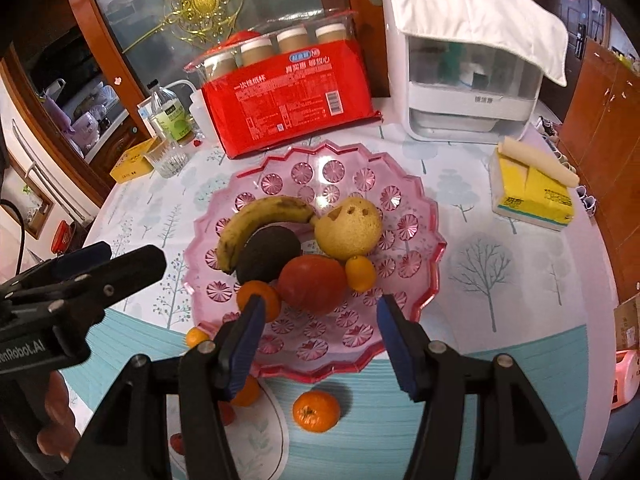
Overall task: Organize fruits
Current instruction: 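Move both tools back toward the plate of remaining fruit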
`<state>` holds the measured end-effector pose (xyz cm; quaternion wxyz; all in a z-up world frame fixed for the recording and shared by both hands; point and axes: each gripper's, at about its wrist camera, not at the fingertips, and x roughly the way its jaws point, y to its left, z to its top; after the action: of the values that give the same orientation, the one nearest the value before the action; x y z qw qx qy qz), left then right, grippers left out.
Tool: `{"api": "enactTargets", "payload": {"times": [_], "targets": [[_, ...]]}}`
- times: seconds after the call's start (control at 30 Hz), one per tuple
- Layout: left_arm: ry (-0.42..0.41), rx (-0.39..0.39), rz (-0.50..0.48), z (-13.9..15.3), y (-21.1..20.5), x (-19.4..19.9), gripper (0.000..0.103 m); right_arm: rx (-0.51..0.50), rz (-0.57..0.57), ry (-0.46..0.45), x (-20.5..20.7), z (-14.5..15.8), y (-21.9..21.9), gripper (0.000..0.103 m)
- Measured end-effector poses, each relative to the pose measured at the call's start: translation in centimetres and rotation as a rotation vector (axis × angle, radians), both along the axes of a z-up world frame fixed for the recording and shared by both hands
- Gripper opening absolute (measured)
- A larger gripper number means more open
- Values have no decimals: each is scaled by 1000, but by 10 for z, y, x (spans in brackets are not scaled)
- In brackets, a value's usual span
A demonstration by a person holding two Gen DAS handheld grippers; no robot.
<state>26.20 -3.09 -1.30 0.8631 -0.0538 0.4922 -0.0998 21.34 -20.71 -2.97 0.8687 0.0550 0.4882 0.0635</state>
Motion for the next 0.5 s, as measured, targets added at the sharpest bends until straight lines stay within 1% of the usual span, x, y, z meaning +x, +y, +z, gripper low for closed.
{"api": "enactTargets", "payload": {"times": [0.07, 0.1, 0.17, 0.23, 0.4, 0.5], "targets": [[-9, -13, 3, 6, 6, -11, 103, -5, -8, -13, -9, 6, 2, 59], [-17, -16, 5, 9, 9, -16, 103, -5, -13, -19, -14, 9, 2, 59], [-25, -23, 6, 14, 15, -28, 103, -1, -25, -28, -24, 14, 3, 64], [-30, -36, 10, 19, 22, -39, 103, 11, -36, -37, -33, 20, 4, 66], [-47, -62, 22, 32, 44, -69, 103, 16, -56, -69, -61, 36, 11, 67], [-57, -57, 22, 37, 56, -89, 103, 13, -67, -86, -77, 44, 17, 67]]}}
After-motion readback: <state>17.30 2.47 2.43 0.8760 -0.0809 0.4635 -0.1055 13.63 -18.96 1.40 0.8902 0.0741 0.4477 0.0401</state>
